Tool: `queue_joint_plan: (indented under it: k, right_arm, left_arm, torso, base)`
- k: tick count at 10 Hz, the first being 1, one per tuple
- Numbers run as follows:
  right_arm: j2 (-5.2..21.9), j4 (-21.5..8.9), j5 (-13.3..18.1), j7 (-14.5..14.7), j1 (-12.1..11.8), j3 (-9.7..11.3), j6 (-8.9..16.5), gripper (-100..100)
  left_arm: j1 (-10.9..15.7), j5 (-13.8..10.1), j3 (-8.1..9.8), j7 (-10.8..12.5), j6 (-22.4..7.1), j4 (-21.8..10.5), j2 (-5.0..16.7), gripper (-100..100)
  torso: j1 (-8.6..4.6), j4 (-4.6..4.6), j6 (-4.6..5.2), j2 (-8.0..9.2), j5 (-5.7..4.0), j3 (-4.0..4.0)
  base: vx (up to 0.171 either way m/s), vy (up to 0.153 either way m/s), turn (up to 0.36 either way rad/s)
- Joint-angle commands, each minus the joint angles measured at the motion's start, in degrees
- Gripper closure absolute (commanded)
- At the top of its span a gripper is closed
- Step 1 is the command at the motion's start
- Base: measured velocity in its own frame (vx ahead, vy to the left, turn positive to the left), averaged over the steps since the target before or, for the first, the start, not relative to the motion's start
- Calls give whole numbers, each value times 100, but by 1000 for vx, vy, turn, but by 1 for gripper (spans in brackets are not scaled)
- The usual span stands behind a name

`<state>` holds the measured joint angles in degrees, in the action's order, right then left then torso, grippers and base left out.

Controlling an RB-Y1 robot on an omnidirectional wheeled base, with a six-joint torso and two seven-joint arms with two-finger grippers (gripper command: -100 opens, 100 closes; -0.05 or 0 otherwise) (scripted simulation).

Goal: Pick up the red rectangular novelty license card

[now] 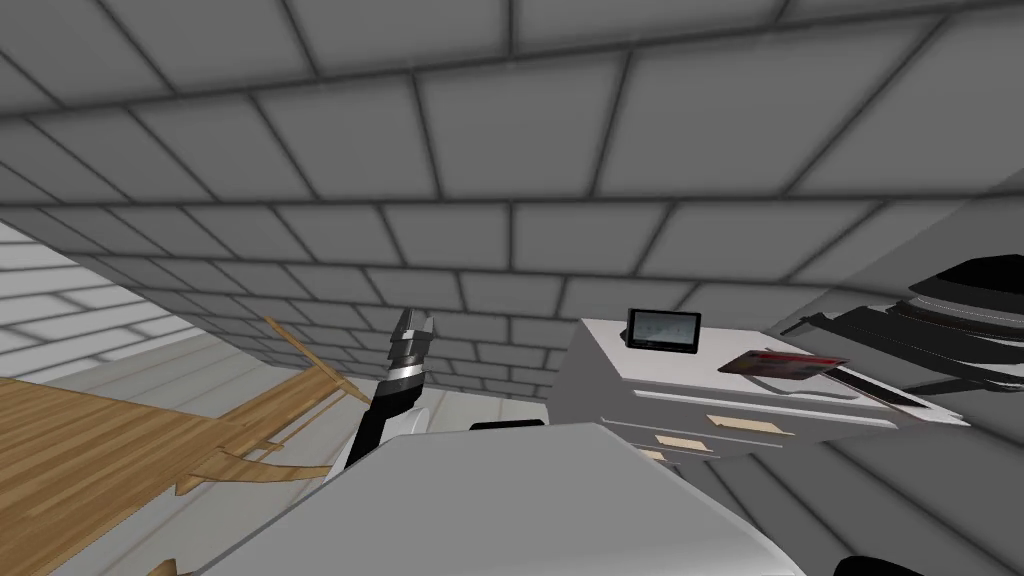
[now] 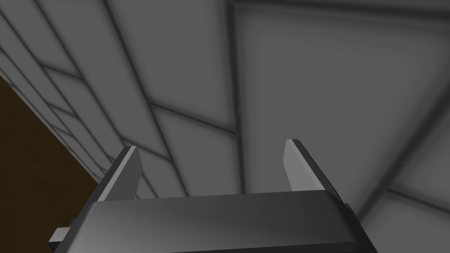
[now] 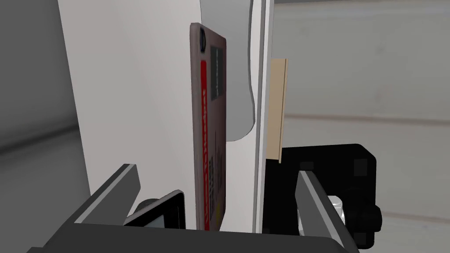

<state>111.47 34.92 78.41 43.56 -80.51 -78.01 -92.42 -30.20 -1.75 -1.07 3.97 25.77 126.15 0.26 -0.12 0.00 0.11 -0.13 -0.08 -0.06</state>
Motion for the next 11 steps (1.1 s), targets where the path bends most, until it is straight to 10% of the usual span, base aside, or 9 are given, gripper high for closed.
queue_joint_plan:
  k: [1, 6, 7, 8, 11]
  right_arm:
    - [138, -147, 102, 14, -46, -82, -278, -100]
    - [307, -332, 178, 40, -118, -154, -659, -100]
    - [311, -331, 180, 32, -119, -156, -685, 0]
    - [24, -218, -106, 68, -405, 131, -474, -100]
    - [-262, -105, -621, 103, -844, 452, -267, -100]
  left_arm:
    - [0, 0, 0, 0, 0, 0, 0, 0]
    - [0, 0, 0, 0, 0, 0, 0, 0]
    - [0, 0, 0, 0, 0, 0, 0, 0]
    - [0, 0, 0, 0, 0, 0, 0, 0]
    - [1, 0, 0, 0, 0, 0, 0, 0]
  torso:
    - [0, 0, 0, 0, 0, 0]
    - [8, 3, 1, 11, 2, 7]
    - [12, 4, 3, 14, 3, 9]
    - [15, 5, 3, 16, 4, 10]
    - [5, 11, 5, 36, 2, 23]
  base:
    - [21, -35, 67]
    - [13, -28, 47]
    - [0, 0, 0]
    - [-67, -26, 353]
    - [-75, -27, 289]
